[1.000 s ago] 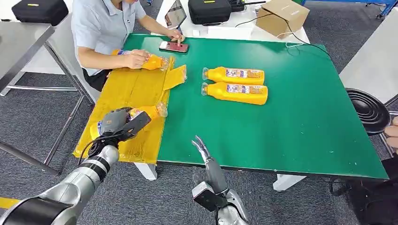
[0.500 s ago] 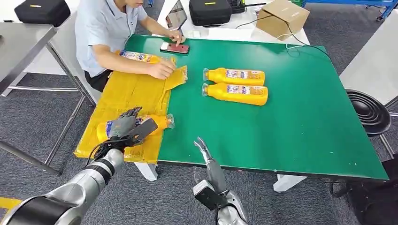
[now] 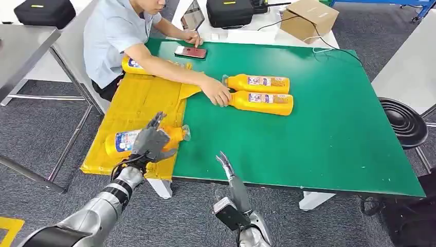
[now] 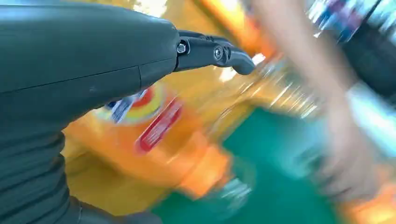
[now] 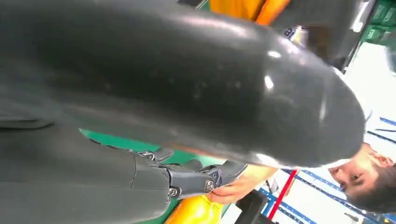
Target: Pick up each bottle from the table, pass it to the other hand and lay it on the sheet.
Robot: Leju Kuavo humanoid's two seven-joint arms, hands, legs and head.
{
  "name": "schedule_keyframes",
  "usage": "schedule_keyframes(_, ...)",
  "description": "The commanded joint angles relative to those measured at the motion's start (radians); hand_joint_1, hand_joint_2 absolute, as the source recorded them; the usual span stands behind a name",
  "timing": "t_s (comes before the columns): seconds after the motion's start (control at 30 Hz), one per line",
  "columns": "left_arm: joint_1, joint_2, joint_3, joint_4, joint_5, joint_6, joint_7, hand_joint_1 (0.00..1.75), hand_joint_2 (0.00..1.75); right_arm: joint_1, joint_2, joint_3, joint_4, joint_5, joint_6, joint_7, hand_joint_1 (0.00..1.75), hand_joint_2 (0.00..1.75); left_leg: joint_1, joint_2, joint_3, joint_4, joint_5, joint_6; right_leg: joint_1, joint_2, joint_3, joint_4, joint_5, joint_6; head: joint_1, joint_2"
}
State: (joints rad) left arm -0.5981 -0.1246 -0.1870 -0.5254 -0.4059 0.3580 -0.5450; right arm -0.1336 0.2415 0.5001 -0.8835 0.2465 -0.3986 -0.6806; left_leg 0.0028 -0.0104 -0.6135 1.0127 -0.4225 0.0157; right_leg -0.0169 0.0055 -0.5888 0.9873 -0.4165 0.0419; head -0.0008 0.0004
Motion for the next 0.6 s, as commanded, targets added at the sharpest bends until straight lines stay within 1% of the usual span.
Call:
schedule_keyframes(0.03, 0.106, -0.059, 0.031, -0.476, 0.306, 0.104, -0.068, 0.00, 1.75, -0.020, -0.023, -0.001, 0.044, -0.021, -0.049, -0.018, 0.00, 0.00, 0.001, 0.000, 0.000, 0.001, -0.002, -0.001, 0.001, -0.001, 0.001, 0.000, -0.001, -0.002, 0.000, 0.000)
schedule_keyframes(0.1, 0.156, -0.061, 0.015, -0.637, 0.378, 0.136, -0.140, 0.00, 1.75, -0.019, -0.031, 0.013, 0.023, -0.024, -0.068, -0.018, 0.00, 0.00, 0.001, 0.000, -0.001, 0.000, -0.001, -0.001, 0.001, -0.001, 0.000, 0.000, -0.001, -0.001, 0.000, 0.000)
schedule_keyframes(0.13, 0.197, -0.054, 0.004, -0.758, 0.486, 0.076, -0.071, 0.00, 1.75, -0.018, -0.039, 0.016, 0.018, -0.017, -0.088, -0.018, 0.00, 0.00, 0.001, 0.001, 0.000, 0.001, -0.003, -0.001, 0.002, -0.001, 0.001, 0.000, -0.002, -0.002, 0.000, 0.000)
schedule_keyframes(0.17, 0.225, -0.065, 0.016, -0.844, 0.620, 0.017, -0.013, 0.00, 1.75, -0.012, -0.048, 0.002, 0.013, -0.011, -0.105, -0.018, 0.00, 0.00, 0.001, 0.001, -0.002, 0.001, -0.002, 0.000, 0.001, 0.000, -0.001, 0.000, -0.001, -0.001, 0.000, 0.000)
schedule_keyframes(0.2, 0.254, -0.063, 0.016, -0.928, 0.675, 0.018, -0.004, 0.00, 1.75, -0.005, -0.065, -0.007, -0.009, 0.001, -0.118, -0.018, 0.00, 0.00, 0.001, 0.002, 0.000, 0.001, -0.003, -0.001, 0.002, 0.001, 0.000, 0.000, -0.002, -0.002, 0.000, 0.000)
schedule_keyframes(0.23, 0.293, -0.053, 0.019, -1.023, 0.711, 0.041, 0.006, 0.00, 1.75, -0.003, -0.093, -0.012, -0.032, 0.043, -0.148, -0.013, 0.00, 1.75, 0.001, 0.002, -0.002, 0.001, -0.002, 0.000, 0.001, 0.000, -0.001, 0.000, -0.001, -0.001, 0.000, 0.000)
schedule_keyframes(0.27, 0.319, -0.040, 0.017, -1.076, 0.719, 0.057, 0.009, 0.00, 1.75, -0.001, -0.111, -0.025, -0.054, 0.065, -0.156, -0.004, 0.00, 1.75, 0.001, 0.003, -0.001, 0.001, -0.003, 0.000, 0.001, 0.001, 0.000, 0.000, -0.002, -0.002, 0.000, 0.000)
schedule_keyframes(0.33, 0.366, -0.018, 0.021, -1.139, 0.728, 0.066, 0.015, 0.00, 1.75, -0.004, -0.154, -0.050, -0.092, 0.156, -0.192, 0.049, 0.00, 1.75, 0.001, 0.003, 0.000, 0.001, -0.003, 0.000, 0.001, 0.002, 0.000, -0.001, -0.002, -0.002, 0.000, 0.000)
schedule_keyframes(0.37, 0.377, -0.013, 0.023, -1.142, 0.727, 0.068, 0.013, 0.00, 1.75, -0.009, -0.162, -0.058, -0.097, 0.180, -0.186, 0.058, 0.00, 1.75, 0.000, 0.006, 0.000, 0.000, -0.003, 0.000, 0.001, 0.004, -0.001, -0.001, -0.001, -0.001, 0.000, 0.000)
schedule_keyframes(0.4, 0.404, 0.001, 0.018, -1.141, 0.714, 0.064, 0.012, 0.00, 1.75, -0.020, -0.188, -0.079, -0.103, 0.254, -0.234, 0.111, 0.00, 1.75, 0.000, 0.003, -0.002, -0.001, -0.002, 0.000, 0.000, 0.002, -0.003, -0.001, 0.000, -0.001, 0.000, 0.000)
schedule_keyframes(0.47, 0.428, 0.001, 0.019, -1.129, 0.707, 0.056, 0.001, 0.00, 1.75, -0.031, -0.212, -0.117, -0.115, 0.295, -0.224, 0.138, 0.00, 1.75, -0.001, 0.003, -0.001, -0.001, -0.001, 0.000, -0.001, 0.002, -0.002, -0.002, 0.000, -0.001, 0.000, 0.000)
schedule_keyframes(0.5, 0.447, 0.000, 0.019, -1.122, 0.698, 0.058, 0.003, 0.00, 1.75, -0.063, -0.233, -0.139, -0.081, 0.405, -0.262, 0.218, 0.00, 1.75, 0.000, 0.003, 0.001, -0.001, -0.002, 0.000, 0.000, 0.002, 0.001, -0.002, -0.001, -0.001, 0.000, 0.000)
schedule_keyframes(0.53, 0.451, -0.001, 0.015, -1.114, 0.693, 0.055, 0.001, 0.00, 1.75, -0.076, -0.244, -0.156, -0.069, 0.423, -0.256, 0.232, 0.00, 1.75, -0.001, 0.003, -0.001, -0.001, -0.002, 0.000, 0.000, 0.002, -0.001, -0.002, 0.000, -0.001, 0.000, 0.000)
schedule_keyframes(0.57, 0.454, -0.003, 0.013, -1.107, 0.684, 0.057, -0.005, 0.00, 1.75, -0.091, -0.249, -0.172, -0.050, 0.450, -0.257, 0.244, 0.00, 1.75, 0.000, 0.004, 0.001, -0.001, -0.002, 0.000, 0.000, 0.003, 0.000, -0.002, -0.001, -0.001, 0.000, 0.000)
schedule_keyframes(0.6, 0.461, -0.007, 0.005, -1.100, 0.669, 0.061, -0.007, 0.00, 1.75, -0.147, -0.274, -0.170, 0.030, 0.600, -0.300, 0.344, 0.00, 1.75, -0.001, 0.002, -0.002, -0.001, -0.001, 0.000, -0.001, 0.001, -0.002, -0.001, 0.000, -0.001, 0.000, 0.000)
